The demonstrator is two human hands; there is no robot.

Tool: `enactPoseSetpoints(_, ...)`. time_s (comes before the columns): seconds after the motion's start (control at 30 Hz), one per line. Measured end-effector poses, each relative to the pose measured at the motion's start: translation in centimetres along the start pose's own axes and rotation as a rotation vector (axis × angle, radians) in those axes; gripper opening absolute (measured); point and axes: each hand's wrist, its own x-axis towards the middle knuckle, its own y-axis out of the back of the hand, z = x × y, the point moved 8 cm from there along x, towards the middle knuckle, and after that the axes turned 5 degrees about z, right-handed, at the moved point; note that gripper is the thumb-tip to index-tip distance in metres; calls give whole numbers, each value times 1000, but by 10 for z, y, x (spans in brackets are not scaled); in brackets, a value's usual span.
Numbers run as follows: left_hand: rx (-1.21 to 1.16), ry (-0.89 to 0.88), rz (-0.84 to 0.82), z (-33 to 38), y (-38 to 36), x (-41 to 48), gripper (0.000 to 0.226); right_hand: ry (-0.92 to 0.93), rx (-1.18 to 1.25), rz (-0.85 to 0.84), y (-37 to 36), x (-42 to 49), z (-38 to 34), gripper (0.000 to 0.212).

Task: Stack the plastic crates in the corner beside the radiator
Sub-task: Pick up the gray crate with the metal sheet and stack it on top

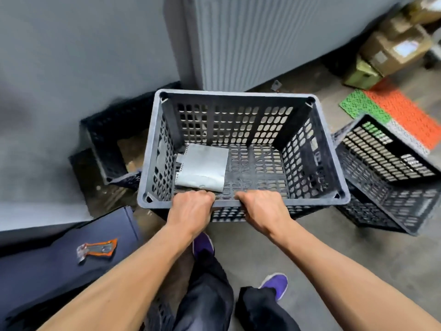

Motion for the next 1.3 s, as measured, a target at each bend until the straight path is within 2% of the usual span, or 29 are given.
enactPoseSetpoints(0.2,-20,108,12,-78,16,-16,15,109,-64,8,8,58,-64,10)
enactPoseSetpoints(0.57,-48,301,62,-180,21,-36,19,294,-93,-32,6,134,-152,10)
enactPoseSetpoints(0.67,-75,362,74,-198,21,-30,22,311,-96,-49,9,157,-160,12)
enactPoseSetpoints(1.0,-93,504,85,-240,39,16,14,446,-112,-56,30,236,-164,19)
enactPoseSetpoints(1.3,-109,574,108,-273,34,51,21,477,-186,-70,24,293,-167,25)
